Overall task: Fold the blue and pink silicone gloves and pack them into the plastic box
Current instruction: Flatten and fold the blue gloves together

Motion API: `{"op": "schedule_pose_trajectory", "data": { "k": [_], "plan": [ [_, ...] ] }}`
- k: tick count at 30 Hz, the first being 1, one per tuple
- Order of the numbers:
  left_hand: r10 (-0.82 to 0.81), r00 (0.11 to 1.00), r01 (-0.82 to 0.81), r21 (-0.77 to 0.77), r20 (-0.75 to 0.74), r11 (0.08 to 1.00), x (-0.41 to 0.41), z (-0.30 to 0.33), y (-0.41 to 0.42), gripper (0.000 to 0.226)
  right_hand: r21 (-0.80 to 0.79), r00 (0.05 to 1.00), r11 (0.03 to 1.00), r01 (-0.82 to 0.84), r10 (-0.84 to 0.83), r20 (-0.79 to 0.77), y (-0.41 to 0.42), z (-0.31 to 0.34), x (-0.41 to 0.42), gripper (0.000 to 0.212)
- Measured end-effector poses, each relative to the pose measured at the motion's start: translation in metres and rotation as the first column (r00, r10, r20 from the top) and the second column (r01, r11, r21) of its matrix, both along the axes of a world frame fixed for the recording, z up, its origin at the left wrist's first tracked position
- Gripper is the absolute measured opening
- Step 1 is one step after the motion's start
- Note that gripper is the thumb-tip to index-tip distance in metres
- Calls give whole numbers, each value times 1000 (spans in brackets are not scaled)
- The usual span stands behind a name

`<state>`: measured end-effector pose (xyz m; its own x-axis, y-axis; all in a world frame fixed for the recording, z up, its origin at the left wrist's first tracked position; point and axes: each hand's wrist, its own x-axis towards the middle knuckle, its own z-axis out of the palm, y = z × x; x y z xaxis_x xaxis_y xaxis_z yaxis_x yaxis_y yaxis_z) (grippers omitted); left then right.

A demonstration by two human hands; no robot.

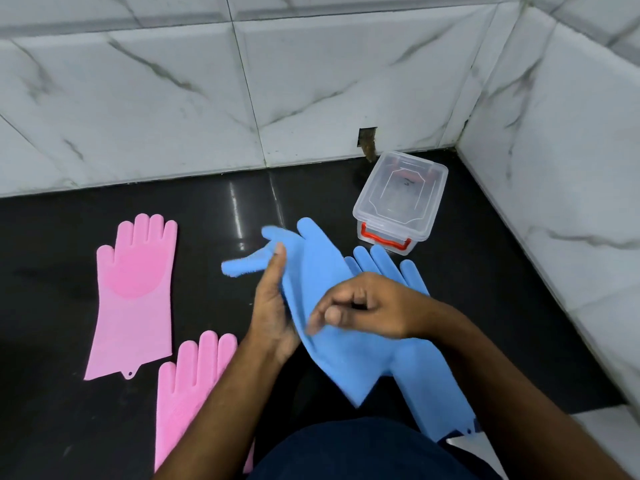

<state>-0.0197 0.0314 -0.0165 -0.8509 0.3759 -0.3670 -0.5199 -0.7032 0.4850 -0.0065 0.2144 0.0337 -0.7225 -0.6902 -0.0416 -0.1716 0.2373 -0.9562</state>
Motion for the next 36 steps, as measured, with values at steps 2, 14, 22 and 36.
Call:
{"op": "schedule_pose_trajectory", "data": {
  "k": [2, 14, 22, 36],
  "plan": [
    [37, 999, -36, 22, -24, 999, 6, -4, 8, 55, -19, 934, 939, 344, -344, -99, 8, -8, 0, 23],
    [-181, 983, 179, 69, 24, 981, 43, -25, 66, 60, 19, 761, 855, 518, -471, 445, 80, -47, 55, 43],
    [-321, 947, 300, -448, 30, 843, 34, -47, 86, 48, 503, 761, 659, 559, -649, 3, 113, -71, 54, 52],
    [-289, 957, 235, -523, -23, 819, 18, -53, 80, 40, 458, 643, 569, 683, -766, -7, 109, -89, 47, 52]
  ]
}}
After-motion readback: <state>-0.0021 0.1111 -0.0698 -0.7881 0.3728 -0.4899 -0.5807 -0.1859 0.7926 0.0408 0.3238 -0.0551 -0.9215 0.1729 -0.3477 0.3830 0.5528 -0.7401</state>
